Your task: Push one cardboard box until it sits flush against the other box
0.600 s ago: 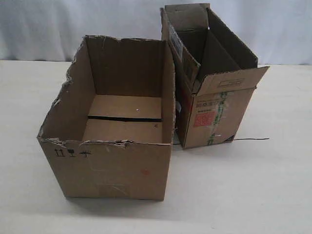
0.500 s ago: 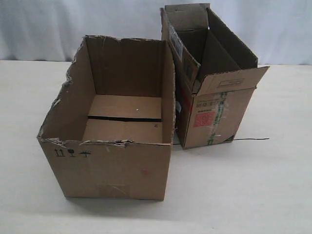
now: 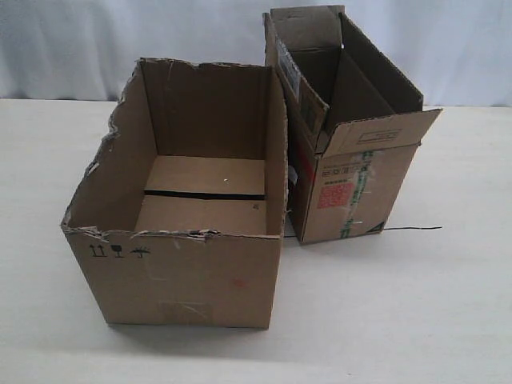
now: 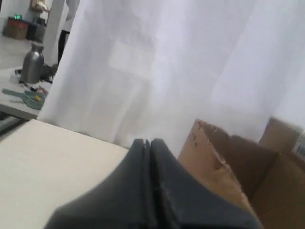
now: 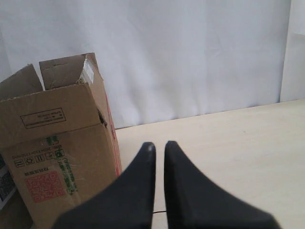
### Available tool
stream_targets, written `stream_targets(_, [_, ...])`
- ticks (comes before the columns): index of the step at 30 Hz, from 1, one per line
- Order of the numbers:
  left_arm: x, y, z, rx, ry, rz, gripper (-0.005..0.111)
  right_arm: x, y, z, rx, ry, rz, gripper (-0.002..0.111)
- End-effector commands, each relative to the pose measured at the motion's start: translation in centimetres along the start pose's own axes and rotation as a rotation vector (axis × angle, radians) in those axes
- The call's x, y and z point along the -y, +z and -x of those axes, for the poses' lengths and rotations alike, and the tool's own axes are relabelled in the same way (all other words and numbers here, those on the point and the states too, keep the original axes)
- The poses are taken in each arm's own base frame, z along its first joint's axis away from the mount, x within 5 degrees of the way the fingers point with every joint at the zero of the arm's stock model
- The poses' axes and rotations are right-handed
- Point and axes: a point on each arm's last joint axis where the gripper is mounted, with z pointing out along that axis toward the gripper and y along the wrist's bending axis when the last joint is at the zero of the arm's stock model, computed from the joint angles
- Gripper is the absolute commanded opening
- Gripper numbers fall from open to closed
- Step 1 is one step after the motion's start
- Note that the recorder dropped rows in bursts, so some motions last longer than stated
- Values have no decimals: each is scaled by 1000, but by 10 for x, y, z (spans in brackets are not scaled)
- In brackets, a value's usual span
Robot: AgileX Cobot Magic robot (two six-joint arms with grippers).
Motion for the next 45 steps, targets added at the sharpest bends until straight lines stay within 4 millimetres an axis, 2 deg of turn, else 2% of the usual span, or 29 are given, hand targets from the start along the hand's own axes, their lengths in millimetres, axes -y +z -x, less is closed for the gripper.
stream_targets(1, [0, 0, 5, 57, -180, -10, 0, 1, 0, -1, 6, -7, -8, 5])
stream_targets(5, [1, -1, 14, 161, -188, -25, 0, 1, 0, -1, 6, -7, -8, 5])
stream_targets(11, [0, -4, 27, 286, -404, -50, 0, 1, 0, -1, 6, -7, -8, 5])
stream_targets(14, [7, -4, 35, 204, -408, -62, 0, 1, 0, -1, 6, -7, -8, 5])
stream_targets(17, [20, -11, 55, 75, -261, -62, 0, 1, 0, -1, 6, -7, -8, 5])
stream_targets(21, [29, -7, 71, -157, -212, -5, 0, 1, 0, -1, 6, -7, -8, 5])
stream_targets(25, [34, 13, 59, -457, -112, 5, 0, 1, 0, -1, 6, -7, -8, 5])
stream_targets(28, [41, 29, 43, -659, -79, -89, 0, 1, 0, -1, 6, -7, -8, 5])
stream_targets(30, [46, 37, 36, -735, -82, -156, 0, 1, 0, -1, 6, -7, -8, 5])
stream_targets(34, [51, 47, 28, -819, -74, -232, 0, 1, 0, -1, 6, -7, -8, 5])
stream_targets(45, [51, 43, 20, -876, -37, -265, 0, 1, 0, -1, 6, -7, -8, 5])
